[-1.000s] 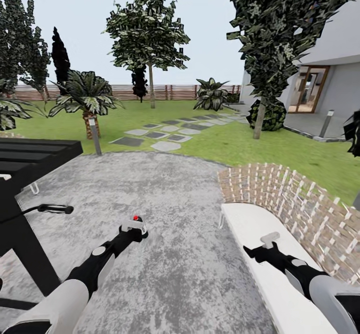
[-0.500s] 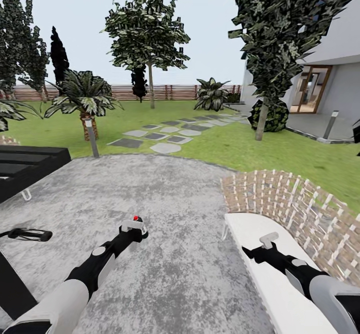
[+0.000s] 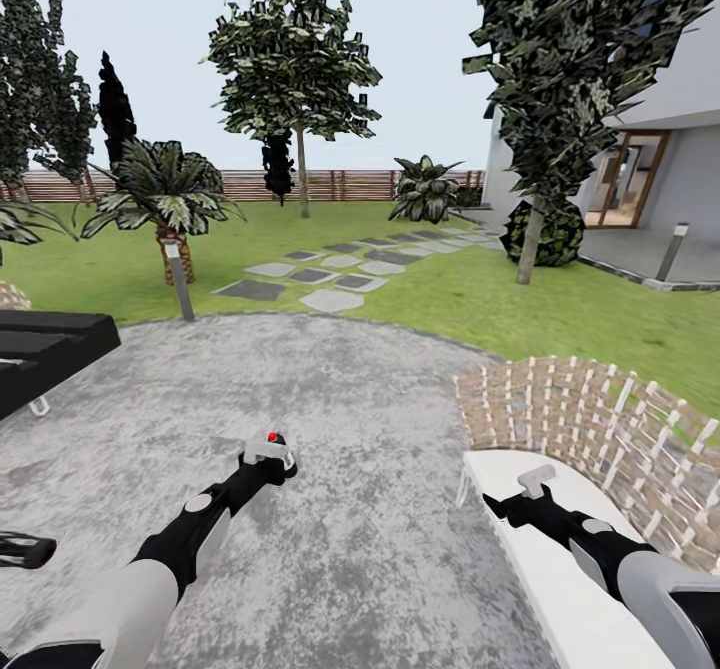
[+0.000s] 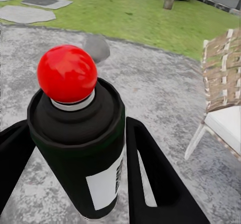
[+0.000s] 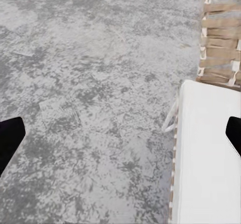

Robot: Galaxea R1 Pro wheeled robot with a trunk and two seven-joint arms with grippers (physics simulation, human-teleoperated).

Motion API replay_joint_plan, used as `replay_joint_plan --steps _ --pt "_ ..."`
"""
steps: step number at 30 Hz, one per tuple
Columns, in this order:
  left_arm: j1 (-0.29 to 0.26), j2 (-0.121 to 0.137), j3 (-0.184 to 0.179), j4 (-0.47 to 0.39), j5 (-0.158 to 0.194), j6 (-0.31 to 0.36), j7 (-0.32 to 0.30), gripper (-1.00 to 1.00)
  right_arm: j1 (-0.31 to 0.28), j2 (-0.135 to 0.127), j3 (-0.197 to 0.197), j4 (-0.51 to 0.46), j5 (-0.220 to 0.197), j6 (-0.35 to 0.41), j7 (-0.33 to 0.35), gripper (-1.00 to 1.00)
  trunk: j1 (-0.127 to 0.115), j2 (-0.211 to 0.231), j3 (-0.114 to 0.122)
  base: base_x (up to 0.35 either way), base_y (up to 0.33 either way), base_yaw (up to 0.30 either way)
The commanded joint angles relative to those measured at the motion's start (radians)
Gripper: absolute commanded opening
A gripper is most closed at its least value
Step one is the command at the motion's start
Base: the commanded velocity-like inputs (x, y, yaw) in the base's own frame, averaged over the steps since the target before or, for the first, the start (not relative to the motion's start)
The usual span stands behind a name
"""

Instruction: In the garden, pick up the pesticide atomizer on the floor and spray pesticide onto both trees until each tree trunk is fully covered.

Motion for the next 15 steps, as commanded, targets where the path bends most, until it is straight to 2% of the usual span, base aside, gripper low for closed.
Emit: replay_joint_plan --steps 1,15 --pt "0.0 0.0 0.0 0.0 0.0 0.0 0.001 -1.0 0.0 0.0 0.0 0.0 0.0 0.0 0.0 1.0 0.0 0.0 0.0 0.344 0.064 0.0" --pt "0.0 0.0 0.0 0.0 0.0 0.0 0.001 -1.0 0.0 0.001 0.0 0.0 0.0 -0.001 0.0 1.0 0.0 0.0 0.0 0.344 0.008 0.0"
